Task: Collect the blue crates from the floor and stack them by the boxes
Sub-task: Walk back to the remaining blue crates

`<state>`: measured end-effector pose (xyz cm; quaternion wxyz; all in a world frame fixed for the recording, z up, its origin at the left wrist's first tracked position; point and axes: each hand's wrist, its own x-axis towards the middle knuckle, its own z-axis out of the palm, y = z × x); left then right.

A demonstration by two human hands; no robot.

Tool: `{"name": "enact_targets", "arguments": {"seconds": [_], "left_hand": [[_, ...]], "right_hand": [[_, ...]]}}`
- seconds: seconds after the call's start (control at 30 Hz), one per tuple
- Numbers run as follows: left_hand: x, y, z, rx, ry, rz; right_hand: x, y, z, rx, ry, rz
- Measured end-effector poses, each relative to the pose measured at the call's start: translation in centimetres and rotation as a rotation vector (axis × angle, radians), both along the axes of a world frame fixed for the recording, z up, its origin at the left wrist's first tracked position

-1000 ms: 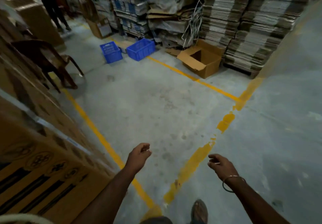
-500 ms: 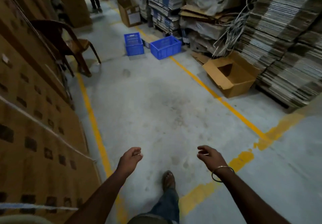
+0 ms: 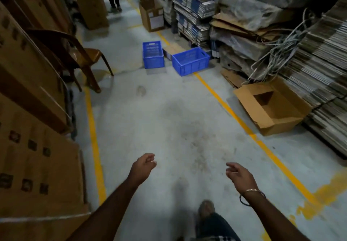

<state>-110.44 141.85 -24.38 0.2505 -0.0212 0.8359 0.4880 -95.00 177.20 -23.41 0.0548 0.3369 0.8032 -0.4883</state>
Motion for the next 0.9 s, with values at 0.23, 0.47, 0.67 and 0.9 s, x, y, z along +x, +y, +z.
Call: {"name": "enact_targets", "arguments": {"seconds": [0.23, 0.47, 0.67, 0.9], "left_hand": [[-16.4, 6.1, 0.1, -0.134, 0.052, 0.037], [-31.7, 12.4, 0.9, -0.135, 0.015, 0.153], [-46.7, 14.6, -1.0, -0.112, -0.033, 0.243], [-67.2, 15.8, -3.4, -0.111, -0.074, 0.195]], "right_hand": [[-17.9, 8.2, -2.2, -0.039, -0.019, 0.038], [-39.6, 14.8, -1.1, -0.003, -0.054, 0.193], [-57.2, 17.6, -0.7, 0.026, 0.007, 0.240], [-75.4, 19.5, -1.6, 0.005, -0.027, 0.155]]}}
